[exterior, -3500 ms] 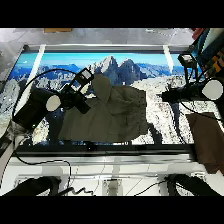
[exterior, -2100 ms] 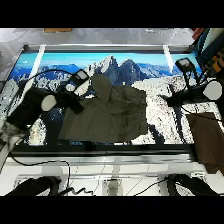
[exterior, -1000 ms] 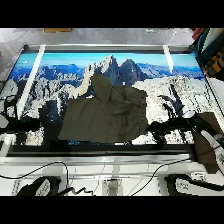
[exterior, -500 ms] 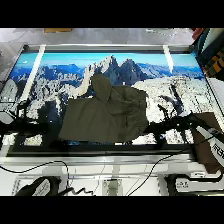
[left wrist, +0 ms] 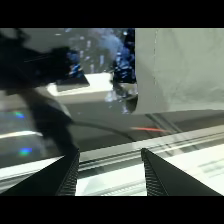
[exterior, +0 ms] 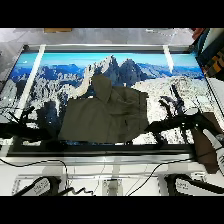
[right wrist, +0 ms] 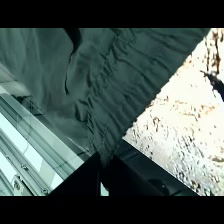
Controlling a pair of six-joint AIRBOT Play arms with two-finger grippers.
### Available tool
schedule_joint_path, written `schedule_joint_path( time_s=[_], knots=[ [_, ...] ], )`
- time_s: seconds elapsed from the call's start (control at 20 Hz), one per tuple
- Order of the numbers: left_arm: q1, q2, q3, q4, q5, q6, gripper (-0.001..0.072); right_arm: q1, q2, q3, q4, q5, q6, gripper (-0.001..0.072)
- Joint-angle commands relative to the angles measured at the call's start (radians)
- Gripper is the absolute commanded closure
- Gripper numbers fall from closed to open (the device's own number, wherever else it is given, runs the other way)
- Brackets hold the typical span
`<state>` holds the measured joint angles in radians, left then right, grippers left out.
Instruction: Fold the clothes and pants, and hang the long-sleeved shirts on hangers.
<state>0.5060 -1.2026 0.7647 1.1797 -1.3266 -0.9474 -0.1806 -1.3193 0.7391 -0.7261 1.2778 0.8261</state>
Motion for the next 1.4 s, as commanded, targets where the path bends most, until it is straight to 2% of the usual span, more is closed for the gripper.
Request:
schedule_joint_path(
  time_s=[0.0, 0.3, 0.5, 0.6, 0.7, 0.75, 0.8, 0.9, 1.1, 1.25, 1.35],
  knots=[
    [0.026, -0.109, -0.001, -0.111, -0.021, 0.051, 0.0301, 0.001, 0.049, 0.0, 0.031, -0.014, -0.001, 0.0692],
    [0.024, -0.272, -0.001, -0.271, -0.019, 0.157, 0.0301, 0.001, 0.05, 0.0, 0.076, -0.011, 0.028, 0.0691],
    [0.024, -0.283, -0.005, -0.291, 0.004, 0.171, 0.0305, 0.001, 0.05, 0.0, 0.076, -0.01, 0.041, 0.0692],
    [0.024, -0.283, -0.021, -0.291, 0.005, 0.171, 0.042, 0.001, 0.05, 0.0, 0.076, -0.012, 0.048, 0.0692],
    [0.024, -0.283, -0.04, -0.291, 0.015, 0.171, 0.0504, 0.001, 0.05, 0.001, 0.075, -0.015, 0.047, 0.0692],
    [0.024, -0.283, -0.041, -0.291, 0.021, 0.175, 0.0575, 0.001, 0.05, 0.0, 0.075, -0.017, 0.047, 0.0692],
    [0.024, -0.282, -0.041, -0.3, 0.019, 0.202, 0.0698, 0.001, 0.051, 0.0, 0.075, -0.017, 0.047, 0.0692],
    [0.023, -0.267, -0.039, -0.33, 0.009, 0.209, 0.0696, 0.002, 0.07, 0.001, 0.076, -0.023, 0.047, 0.0693],
    [0.024, -0.102, 0.006, -0.473, 0.004, 0.282, 0.0698, 0.007, 0.213, 0.001, 0.076, -0.098, 0.047, 0.0694],
    [0.026, 0.127, 0.108, -0.486, 0.045, 0.276, 0.0698, 0.007, 0.383, 0.008, 0.133, -0.129, 0.048, 0.0694],
    [0.026, 0.291, 0.177, -0.504, 0.135, 0.219, 0.0697, 0.018, 0.501, 0.046, 0.212, -0.127, 0.053, 0.0693]
  ],
)
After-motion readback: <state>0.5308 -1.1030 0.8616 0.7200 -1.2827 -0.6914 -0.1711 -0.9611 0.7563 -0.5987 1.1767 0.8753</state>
